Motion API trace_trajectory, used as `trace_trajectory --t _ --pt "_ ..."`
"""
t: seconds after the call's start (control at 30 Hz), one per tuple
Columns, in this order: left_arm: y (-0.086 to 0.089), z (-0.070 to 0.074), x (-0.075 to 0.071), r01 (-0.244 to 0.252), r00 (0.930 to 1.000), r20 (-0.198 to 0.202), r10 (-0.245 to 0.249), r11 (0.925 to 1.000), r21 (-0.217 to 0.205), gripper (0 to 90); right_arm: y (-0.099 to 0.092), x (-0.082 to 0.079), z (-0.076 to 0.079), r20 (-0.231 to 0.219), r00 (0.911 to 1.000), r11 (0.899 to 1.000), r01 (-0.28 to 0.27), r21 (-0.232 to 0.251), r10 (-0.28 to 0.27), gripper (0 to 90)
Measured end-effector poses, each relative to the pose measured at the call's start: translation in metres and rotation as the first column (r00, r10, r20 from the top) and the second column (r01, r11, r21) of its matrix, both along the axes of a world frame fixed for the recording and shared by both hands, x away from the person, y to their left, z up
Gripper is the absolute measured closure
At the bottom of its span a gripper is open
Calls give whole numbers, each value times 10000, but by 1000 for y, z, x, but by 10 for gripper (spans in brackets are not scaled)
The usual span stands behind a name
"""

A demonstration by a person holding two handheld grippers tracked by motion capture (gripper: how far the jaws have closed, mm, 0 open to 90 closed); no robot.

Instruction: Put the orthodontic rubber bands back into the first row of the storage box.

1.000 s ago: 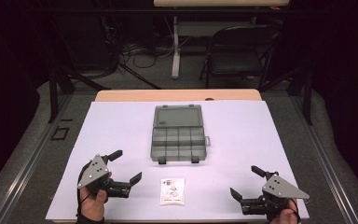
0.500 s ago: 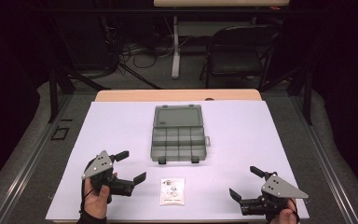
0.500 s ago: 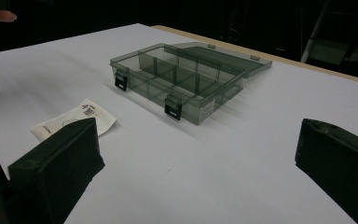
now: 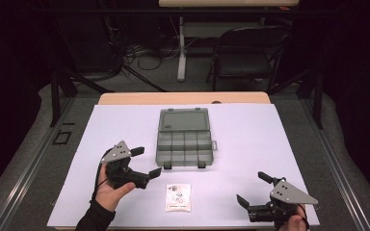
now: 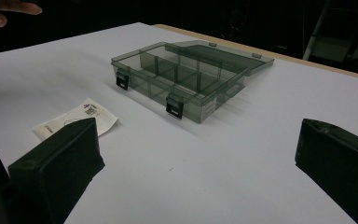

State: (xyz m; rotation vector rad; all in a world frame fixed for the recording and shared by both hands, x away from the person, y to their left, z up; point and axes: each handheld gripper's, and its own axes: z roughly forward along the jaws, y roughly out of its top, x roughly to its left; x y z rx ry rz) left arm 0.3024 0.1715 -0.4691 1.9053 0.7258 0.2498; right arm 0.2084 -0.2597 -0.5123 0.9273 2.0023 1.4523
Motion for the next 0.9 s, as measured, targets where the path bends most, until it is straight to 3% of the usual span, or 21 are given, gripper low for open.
trace_trajectory --t 0.13,0.27,0.5,0.6,0.7,0.9 --pt "-8 1 8 -59 9997 -229 64 9997 224 3 0 0 0 -43 10000 10000 -15 11 15 0" --pt "-17 -3 13 102 9994 -332 -79 9974 713 5 0 0 0 -91 9999 10000 -76 -60 75 0" --pt "-27 -12 11 420 9983 -458 -373 9934 1069 19 2 1 -1 -59 9999 9999 -107 -73 107 0" --pt "-30 -16 9 548 9977 -464 -492 9903 1273 147 2 1 -1 -116 9998 9999 -134 -109 132 0" --pt "-35 -24 6 620 9967 -604 -534 9864 1521 183 3 1 -2 11 9999 9999 -134 -14 134 0" --pt "-41 -34 4 972 9927 -873 -830 9798 1747 353 3 1 -1 -49 9999 9998 -164 -64 164 0"
